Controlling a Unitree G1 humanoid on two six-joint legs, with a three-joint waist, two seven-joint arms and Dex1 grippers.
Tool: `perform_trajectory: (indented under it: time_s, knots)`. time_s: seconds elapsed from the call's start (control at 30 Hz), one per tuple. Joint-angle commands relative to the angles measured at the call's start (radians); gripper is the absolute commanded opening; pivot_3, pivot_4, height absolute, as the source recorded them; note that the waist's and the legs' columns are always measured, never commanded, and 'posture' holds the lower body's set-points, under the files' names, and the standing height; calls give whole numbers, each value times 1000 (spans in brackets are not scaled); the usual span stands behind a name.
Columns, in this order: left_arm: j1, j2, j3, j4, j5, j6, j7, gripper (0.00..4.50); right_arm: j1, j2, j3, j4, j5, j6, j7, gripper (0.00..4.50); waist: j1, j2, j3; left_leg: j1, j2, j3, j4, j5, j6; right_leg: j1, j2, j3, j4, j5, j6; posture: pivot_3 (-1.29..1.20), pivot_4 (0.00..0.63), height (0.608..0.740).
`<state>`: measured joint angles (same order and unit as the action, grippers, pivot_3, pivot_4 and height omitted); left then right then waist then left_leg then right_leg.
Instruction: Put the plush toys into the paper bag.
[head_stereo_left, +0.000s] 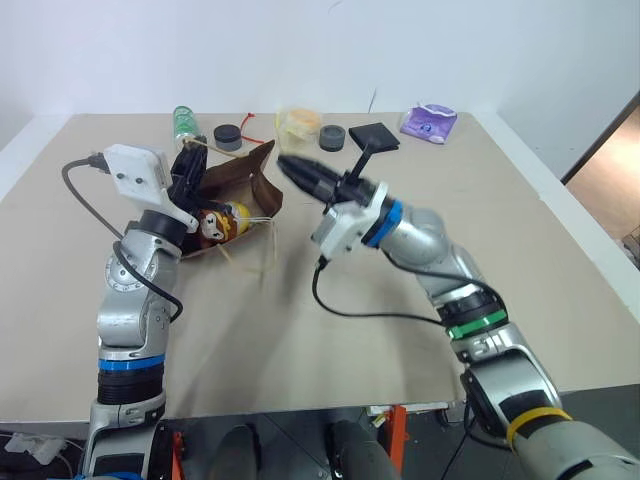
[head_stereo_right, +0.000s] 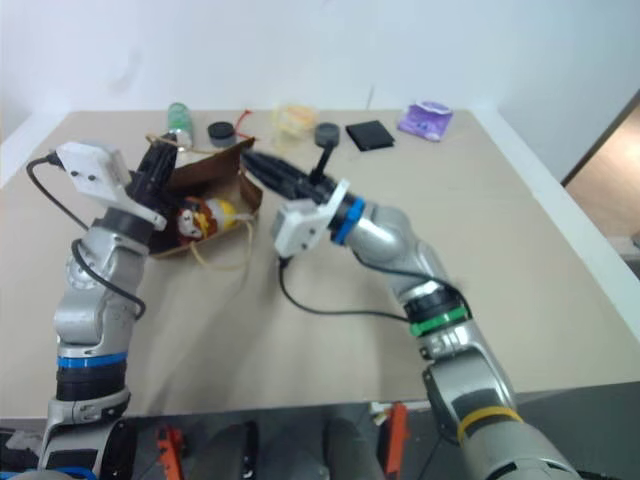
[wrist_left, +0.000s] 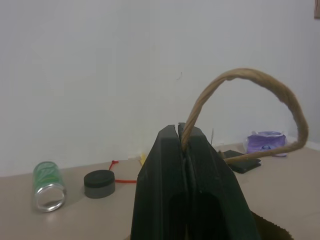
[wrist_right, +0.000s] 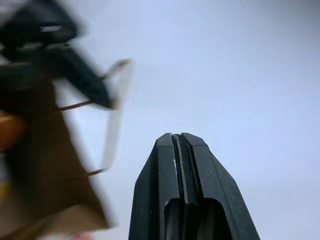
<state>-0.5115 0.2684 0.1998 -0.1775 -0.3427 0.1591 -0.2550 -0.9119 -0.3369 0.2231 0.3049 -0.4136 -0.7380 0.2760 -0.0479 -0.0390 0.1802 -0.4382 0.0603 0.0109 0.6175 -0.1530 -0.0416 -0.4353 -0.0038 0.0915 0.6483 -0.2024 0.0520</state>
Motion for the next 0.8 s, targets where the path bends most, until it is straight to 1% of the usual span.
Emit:
perform_trajectory:
  time_s: [0.03,0.07,0.13,0.17,0.2,0.23,0.27,0.3,0.4,0.43,0.53,0.67,0.8]
  knots:
    - [-41,2,14,-27,-19,8,12,0,-6,-27,-14,15,28,28,17,55,0,0,0,0,0,0,0,0,0,0,0,0,0,0,0,0,150,740]
    - [-44,4,15,-25,-20,9,14,0,6,-38,-4,29,28,37,36,55,0,0,0,0,0,0,0,0,0,0,0,0,0,0,0,0,150,740]
    - [-44,4,19,-26,-23,14,19,0,52,-62,7,28,48,35,69,651,1,0,0,0,0,0,0,0,0,0,0,1,0,0,0,0,150,740]
    - [-43,5,20,-27,-24,16,19,0,75,-77,15,22,38,18,73,853,3,0,0,0,0,0,0,0,0,1,0,1,0,0,1,0,150,740]
    - [-43,5,21,-27,-25,18,20,0,103,-97,27,19,15,-2,74,1372,3,0,0,0,0,0,0,0,0,1,0,1,0,-1,1,0,150,740]
    - [-43,5,22,-27,-25,19,19,0,120,-109,35,17,-2,-15,74,1785,3,0,0,-1,-1,0,0,0,0,1,-1,1,0,-1,1,0,150,740]
    - [-43,6,23,-29,-25,22,20,0,155,-127,44,17,-29,-40,63,2381,2,0,0,-1,-1,0,0,0,0,1,-1,1,0,-1,1,0,150,740]
    - [-42,7,24,-30,-26,25,20,0,183,-139,50,17,-49,-60,47,2812,2,0,0,-1,-1,1,0,0,0,0,-1,2,0,-1,1,0,150,740]
    - [-40,8,25,-31,-28,33,19,0,222,-143,67,6,-105,-102,1,4419,1,0,0,0,-1,1,0,0,0,0,0,2,0,-1,1,0,150,740]
    - [-39,7,24,-32,-28,35,19,0,229,-137,73,3,-130,-115,-17,4480,-3,0,0,0,-1,1,0,0,0,0,0,3,0,-1,1,0,150,740]
    - [-41,7,23,-29,-28,37,17,0,243,-116,96,10,-170,-130,-55,4480,-5,0,0,2,-1,2,0,0,0,0,1,4,0,1,1,0,150,740]
    - [-49,7,25,-24,-29,40,19,0,249,-52,135,-4,-177,-127,-74,4480,-5,0,0,2,-1,2,0,2,1,0,1,4,0,3,1,0,150,740]
    - [-51,4,23,-22,-27,39,21,0,216,15,170,15,-199,-117,-91,4480,-3,0,0,2,-1,2,0,3,0,0,1,4,0,3,1,0,150,740]
